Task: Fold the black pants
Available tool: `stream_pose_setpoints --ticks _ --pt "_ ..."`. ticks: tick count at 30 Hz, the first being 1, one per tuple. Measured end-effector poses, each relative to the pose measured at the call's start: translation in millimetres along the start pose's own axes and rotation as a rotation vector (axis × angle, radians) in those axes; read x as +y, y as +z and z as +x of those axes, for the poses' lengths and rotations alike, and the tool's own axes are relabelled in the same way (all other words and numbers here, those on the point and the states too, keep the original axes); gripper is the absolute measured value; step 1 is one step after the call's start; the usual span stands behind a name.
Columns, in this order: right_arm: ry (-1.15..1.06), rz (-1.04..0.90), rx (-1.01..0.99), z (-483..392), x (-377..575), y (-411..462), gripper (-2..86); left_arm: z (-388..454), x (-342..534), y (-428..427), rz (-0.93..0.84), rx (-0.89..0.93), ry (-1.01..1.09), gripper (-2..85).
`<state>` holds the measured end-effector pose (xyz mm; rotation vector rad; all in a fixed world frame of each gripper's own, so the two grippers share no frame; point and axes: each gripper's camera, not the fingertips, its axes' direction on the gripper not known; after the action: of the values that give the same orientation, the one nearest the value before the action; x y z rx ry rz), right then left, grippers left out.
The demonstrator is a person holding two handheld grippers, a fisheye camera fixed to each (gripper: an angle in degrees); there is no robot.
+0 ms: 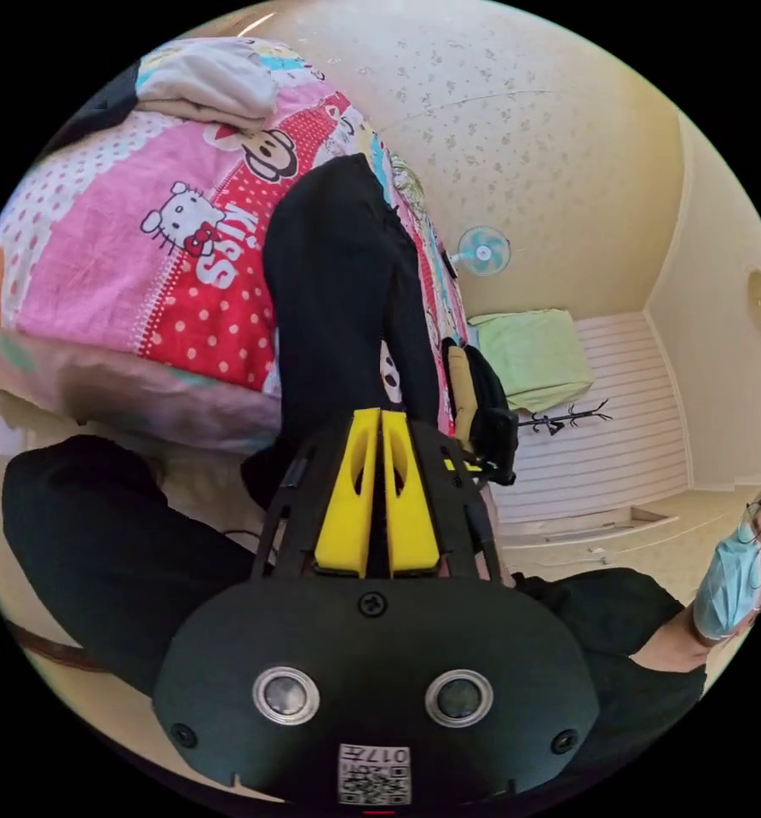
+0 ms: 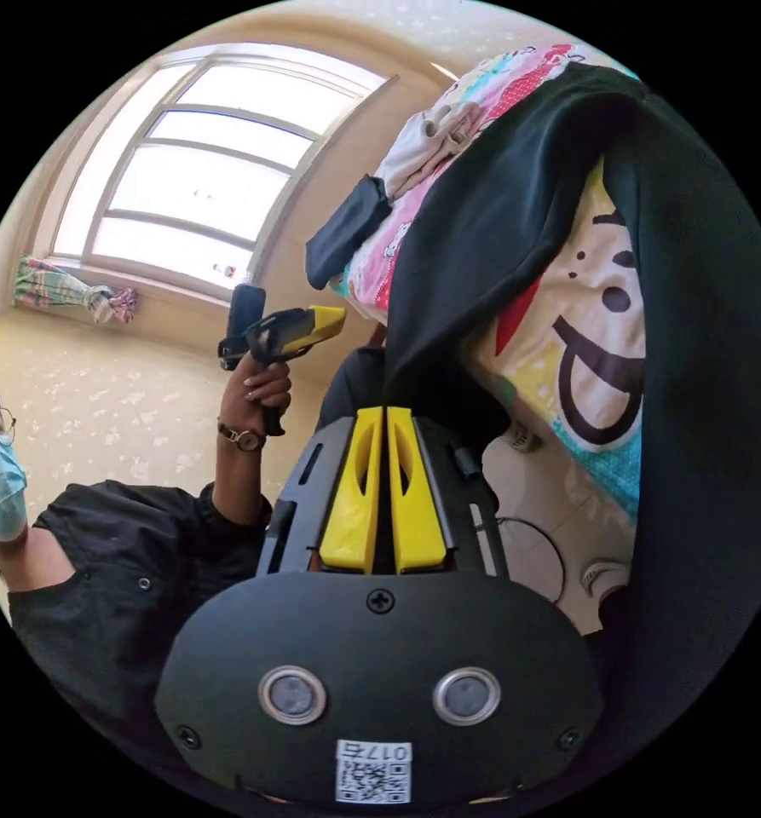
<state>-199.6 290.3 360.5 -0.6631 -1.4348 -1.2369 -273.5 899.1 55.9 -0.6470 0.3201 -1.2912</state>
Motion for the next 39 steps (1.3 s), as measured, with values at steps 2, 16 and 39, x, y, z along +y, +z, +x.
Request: stream_pose_setpoints --ticks 2,16,39 --pt "0.002 0.086 -0.075 3 13 -31 1.1 -17 8 -8 0.053 0.044 -0.038 4.0" --pt "0.142 0.298 0.226 24 53 -123 0.8 -20 0 119 -0.139 0.028 0.04 8.5" --pt "0.017 0.17 0.099 18 26 -116 2.8 -1 74 -41 0.184 -0.173 -0.039 -0.7"
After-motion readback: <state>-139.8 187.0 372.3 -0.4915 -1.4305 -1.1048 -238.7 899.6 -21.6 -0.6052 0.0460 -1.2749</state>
